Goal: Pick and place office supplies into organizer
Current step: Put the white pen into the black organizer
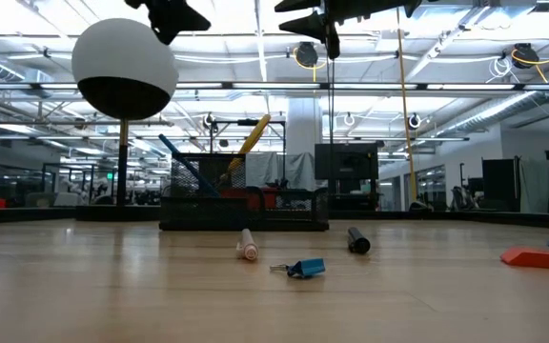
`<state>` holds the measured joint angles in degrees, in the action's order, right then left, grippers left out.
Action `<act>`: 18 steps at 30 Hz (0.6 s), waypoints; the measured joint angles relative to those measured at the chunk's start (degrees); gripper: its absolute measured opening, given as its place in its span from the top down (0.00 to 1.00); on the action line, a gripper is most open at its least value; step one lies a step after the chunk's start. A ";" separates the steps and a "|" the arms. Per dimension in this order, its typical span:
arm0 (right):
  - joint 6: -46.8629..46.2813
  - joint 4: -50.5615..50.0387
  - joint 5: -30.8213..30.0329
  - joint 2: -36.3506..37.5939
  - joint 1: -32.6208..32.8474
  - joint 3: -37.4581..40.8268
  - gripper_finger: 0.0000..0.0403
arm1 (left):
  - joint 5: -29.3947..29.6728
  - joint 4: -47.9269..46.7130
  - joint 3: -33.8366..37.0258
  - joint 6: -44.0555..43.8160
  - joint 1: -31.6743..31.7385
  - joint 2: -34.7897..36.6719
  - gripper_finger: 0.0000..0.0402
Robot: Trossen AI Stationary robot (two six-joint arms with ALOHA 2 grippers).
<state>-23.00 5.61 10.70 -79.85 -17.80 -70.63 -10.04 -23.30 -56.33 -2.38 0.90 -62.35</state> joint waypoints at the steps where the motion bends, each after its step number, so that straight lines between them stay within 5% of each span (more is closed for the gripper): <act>1: -0.26 -0.16 0.00 0.01 0.00 0.00 0.64 | 0.04 -1.98 -0.61 1.11 -0.42 -0.02 0.39; 9: -3.29 -2.33 0.04 0.04 -0.24 0.00 0.64 | -1.06 -11.82 -6.10 7.59 -1.53 -3.11 0.44; 18: -6.43 -5.05 1.45 0.04 -1.20 0.02 0.64 | -3.52 -23.37 -17.37 22.87 -3.76 -15.04 0.45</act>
<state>-29.43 0.56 12.15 -79.81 -19.00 -70.61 -13.56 -46.66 -73.70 20.49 -2.87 -77.39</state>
